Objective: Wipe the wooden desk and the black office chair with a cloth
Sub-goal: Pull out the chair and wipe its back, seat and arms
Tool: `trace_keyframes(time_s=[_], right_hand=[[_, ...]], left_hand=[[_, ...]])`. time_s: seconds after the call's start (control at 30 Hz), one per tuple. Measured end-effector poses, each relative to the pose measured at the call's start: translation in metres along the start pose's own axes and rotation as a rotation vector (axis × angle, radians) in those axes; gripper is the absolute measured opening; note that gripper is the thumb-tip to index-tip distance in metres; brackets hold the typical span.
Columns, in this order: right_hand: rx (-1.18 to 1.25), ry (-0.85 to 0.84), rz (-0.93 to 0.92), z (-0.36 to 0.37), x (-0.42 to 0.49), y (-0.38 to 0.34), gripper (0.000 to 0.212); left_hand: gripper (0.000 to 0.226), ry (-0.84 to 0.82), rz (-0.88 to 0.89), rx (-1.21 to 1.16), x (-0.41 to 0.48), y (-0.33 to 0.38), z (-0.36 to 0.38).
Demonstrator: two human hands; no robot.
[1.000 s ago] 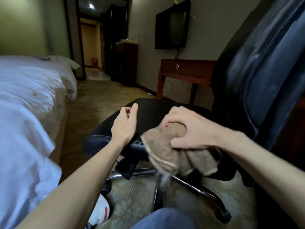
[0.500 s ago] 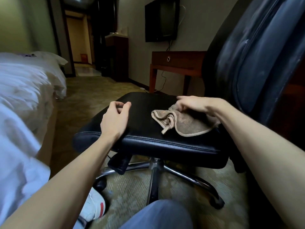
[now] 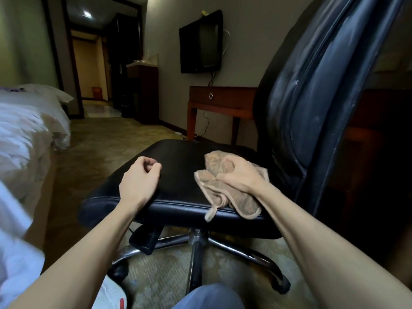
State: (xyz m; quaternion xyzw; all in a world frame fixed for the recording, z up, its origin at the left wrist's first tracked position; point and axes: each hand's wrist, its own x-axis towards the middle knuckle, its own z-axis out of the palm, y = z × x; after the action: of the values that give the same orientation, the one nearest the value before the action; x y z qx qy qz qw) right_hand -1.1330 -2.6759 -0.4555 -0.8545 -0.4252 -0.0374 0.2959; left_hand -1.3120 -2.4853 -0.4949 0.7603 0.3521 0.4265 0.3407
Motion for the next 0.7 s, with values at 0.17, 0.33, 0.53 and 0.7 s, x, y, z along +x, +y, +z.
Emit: trace_keyframes(time_s=[0.17, 0.33, 0.53, 0.7], right_hand=[[0.023, -0.202, -0.168, -0.007, -0.040, -0.041, 0.044], [-0.201, 0.000, -0.368, -0.030, -0.043, -0.074, 0.034], [-0.931, -0.002, -0.106, -0.049, 0.013, -0.084, 0.094], [-0.459, -0.191, 0.174, -0.033, 0.060, -0.032, 0.111]], left_hand=[[0.023, -0.021, -0.041, -0.046, 0.004, -0.001, -0.003], [0.024, -0.019, -0.049, -0.062, 0.006, -0.001, -0.002], [0.024, -0.008, -0.033, -0.044, 0.000, 0.000, 0.000], [0.027, -0.011, -0.024, 0.000, -0.003, 0.003, 0.003]])
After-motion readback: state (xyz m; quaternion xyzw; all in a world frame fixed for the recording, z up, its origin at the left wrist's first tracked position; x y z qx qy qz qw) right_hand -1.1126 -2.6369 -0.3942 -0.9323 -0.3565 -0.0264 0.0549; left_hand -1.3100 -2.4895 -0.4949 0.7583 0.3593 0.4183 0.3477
